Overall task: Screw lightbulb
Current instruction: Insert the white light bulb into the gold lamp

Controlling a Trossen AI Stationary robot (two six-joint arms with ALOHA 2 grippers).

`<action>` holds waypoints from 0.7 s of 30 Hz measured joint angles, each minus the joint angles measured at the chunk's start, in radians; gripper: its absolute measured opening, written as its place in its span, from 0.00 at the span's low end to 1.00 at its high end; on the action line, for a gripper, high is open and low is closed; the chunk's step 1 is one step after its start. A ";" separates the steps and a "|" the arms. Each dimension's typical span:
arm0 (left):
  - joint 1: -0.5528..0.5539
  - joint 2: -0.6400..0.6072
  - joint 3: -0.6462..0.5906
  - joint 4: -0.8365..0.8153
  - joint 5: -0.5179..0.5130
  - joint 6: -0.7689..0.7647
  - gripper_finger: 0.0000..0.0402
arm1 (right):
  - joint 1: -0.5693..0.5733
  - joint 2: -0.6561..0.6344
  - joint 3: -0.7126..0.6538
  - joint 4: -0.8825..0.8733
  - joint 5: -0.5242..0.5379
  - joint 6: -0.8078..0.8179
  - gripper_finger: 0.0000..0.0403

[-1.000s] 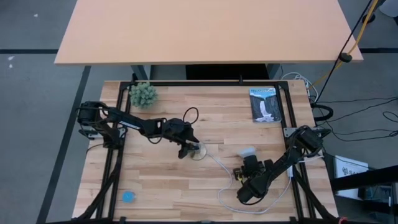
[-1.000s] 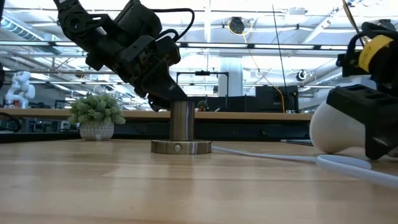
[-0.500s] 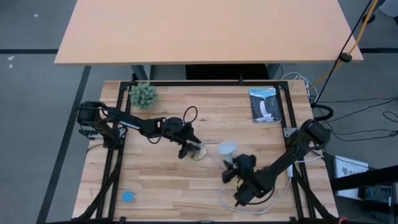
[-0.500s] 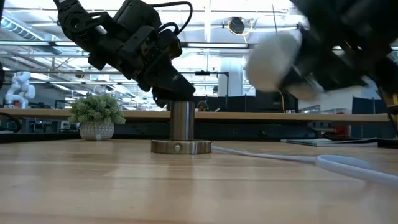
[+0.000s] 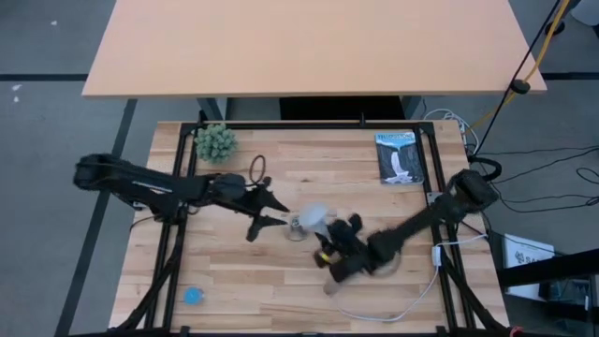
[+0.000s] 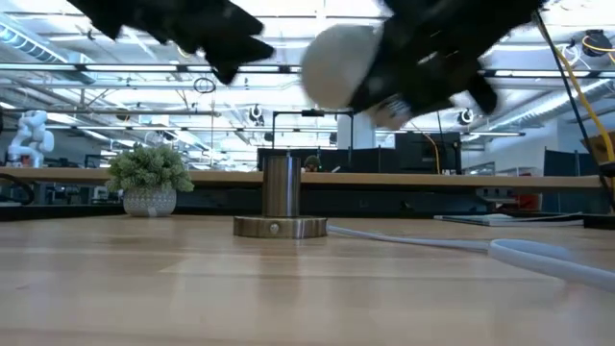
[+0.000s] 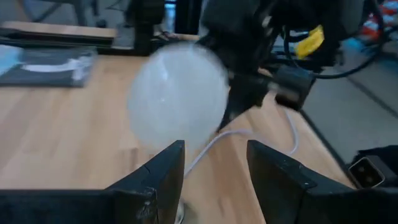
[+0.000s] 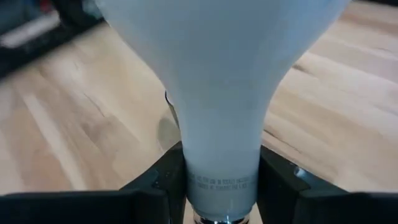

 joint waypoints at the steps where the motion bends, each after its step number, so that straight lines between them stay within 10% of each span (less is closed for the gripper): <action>1: -0.010 -0.034 0.000 -0.040 -0.031 0.002 0.44 | -0.043 0.000 0.000 0.055 -0.063 -0.103 0.32; 8: -0.088 -0.188 0.000 -0.222 -0.231 -0.009 0.44 | -0.329 0.001 -0.001 0.452 -0.517 -0.681 0.32; 21: -0.033 -0.227 -0.002 -0.340 -0.355 -0.027 0.44 | -0.724 0.002 0.003 0.632 -1.044 -1.060 0.32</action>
